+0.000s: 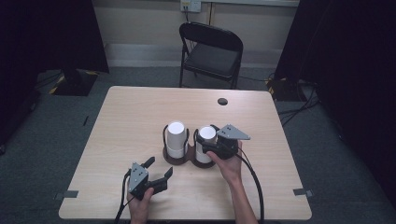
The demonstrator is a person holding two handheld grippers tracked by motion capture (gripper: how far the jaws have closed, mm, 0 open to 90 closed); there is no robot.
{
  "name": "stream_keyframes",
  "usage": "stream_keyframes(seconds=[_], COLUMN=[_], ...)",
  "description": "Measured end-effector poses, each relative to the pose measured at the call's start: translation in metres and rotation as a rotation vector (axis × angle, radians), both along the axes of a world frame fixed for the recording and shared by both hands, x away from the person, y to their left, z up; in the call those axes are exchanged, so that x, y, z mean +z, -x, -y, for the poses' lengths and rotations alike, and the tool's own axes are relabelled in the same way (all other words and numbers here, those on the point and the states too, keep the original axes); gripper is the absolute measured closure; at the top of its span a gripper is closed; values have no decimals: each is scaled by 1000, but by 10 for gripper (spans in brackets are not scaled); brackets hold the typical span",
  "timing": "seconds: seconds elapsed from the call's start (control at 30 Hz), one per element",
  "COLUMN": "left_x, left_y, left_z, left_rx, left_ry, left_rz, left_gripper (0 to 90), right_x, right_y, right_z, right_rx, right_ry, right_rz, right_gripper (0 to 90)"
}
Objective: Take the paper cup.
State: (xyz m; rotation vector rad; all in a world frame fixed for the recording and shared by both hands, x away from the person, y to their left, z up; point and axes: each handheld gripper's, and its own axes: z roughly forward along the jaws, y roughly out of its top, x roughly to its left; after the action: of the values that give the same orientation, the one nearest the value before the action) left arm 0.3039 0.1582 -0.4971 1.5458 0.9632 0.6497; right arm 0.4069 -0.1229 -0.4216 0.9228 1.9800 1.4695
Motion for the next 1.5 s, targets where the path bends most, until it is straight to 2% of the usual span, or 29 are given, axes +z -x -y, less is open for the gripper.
stream_keyframes(seconds=[0.23, 0.33, 0.5, 0.6, 0.7, 0.8, 1.1, 1.17, 1.27, 1.43, 1.5], left_x=[0, 0, 0, 0, 0, 0, 0, 1, 0, 0, 0], left_y=[0, 0, 0, 0, 0, 0, 0, 0, 0, 1, 3], left_z=[0, 1, 0, 1, 2, 2, 2, 2, 2, 3, 4], left_rx=[-9, -10, -12, -24, -31, -36, -59, -65, -59, -33, -24], left_ry=[-1, -17, -9, -18, -34, -32, -22, -32, -31, -22, -43], left_rz=[1, 0, 3, 5, 10, 9, 1, 2, 0, 10, 25], left_gripper=[198, 217, 207, 203, 203, 203, 198, 197, 197, 206, 193], right_x=[2, 4, 5, 7, 10, 12, 24, 25, 28, 33, 35], right_y=[1, 1, 2, 3, 4, 4, 3, 3, 2, 3, 3], right_z=[0, 1, 2, 2, 3, 4, 3, 3, 2, 1, 1], right_rx=[-1, -6, -5, -4, -2, -2, -10, -8, 0, 0, -3], right_ry=[5, -3, -14, -25, -37, -42, -58, -60, -57, -62, -58], right_rz=[3, 7, 11, 20, 27, 18, 35, 33, 20, 32, 35], right_gripper=[333, 334, 335, 336, 338, 338, 338, 338, 338, 339, 338])
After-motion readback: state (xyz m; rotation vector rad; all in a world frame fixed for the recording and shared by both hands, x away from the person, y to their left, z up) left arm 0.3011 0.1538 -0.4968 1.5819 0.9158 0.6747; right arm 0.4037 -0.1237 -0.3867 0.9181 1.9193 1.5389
